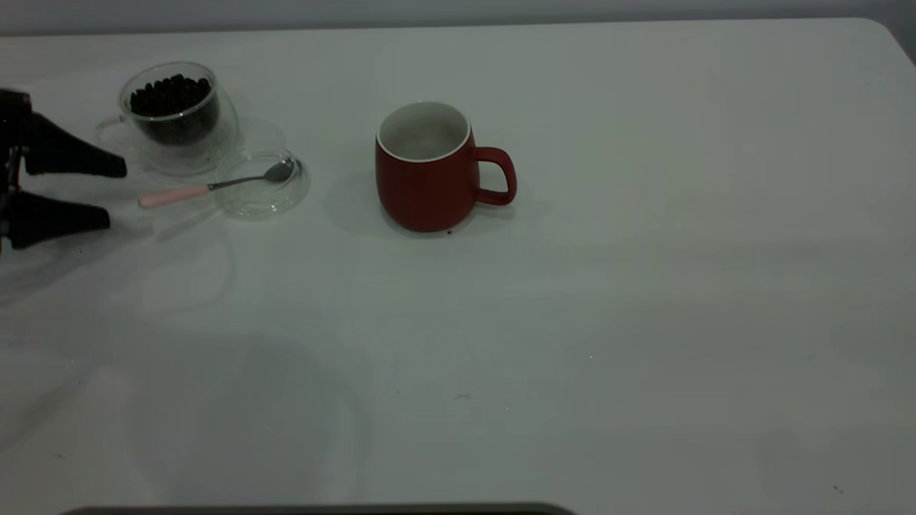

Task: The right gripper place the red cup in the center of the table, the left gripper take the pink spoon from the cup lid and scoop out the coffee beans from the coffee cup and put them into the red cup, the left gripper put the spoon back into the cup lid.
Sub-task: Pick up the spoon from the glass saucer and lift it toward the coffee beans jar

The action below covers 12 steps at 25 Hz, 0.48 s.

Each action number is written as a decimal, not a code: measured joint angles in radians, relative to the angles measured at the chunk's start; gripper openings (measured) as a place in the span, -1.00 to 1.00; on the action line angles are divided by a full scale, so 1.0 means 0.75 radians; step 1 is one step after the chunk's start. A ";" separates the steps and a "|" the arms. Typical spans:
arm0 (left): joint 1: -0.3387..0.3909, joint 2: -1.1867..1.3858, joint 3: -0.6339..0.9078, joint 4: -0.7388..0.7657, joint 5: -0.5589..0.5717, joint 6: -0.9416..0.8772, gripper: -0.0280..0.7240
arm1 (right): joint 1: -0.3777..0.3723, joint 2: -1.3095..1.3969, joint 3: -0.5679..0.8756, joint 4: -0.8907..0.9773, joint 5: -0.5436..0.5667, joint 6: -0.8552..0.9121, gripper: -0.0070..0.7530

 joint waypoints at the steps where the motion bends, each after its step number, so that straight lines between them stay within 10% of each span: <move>1: -0.011 0.000 -0.009 0.000 0.005 -0.014 0.74 | 0.000 0.000 0.000 0.000 0.000 0.000 0.57; 12: -0.104 0.036 -0.014 -0.007 0.014 -0.079 0.74 | 0.000 0.000 0.000 0.000 0.000 0.000 0.57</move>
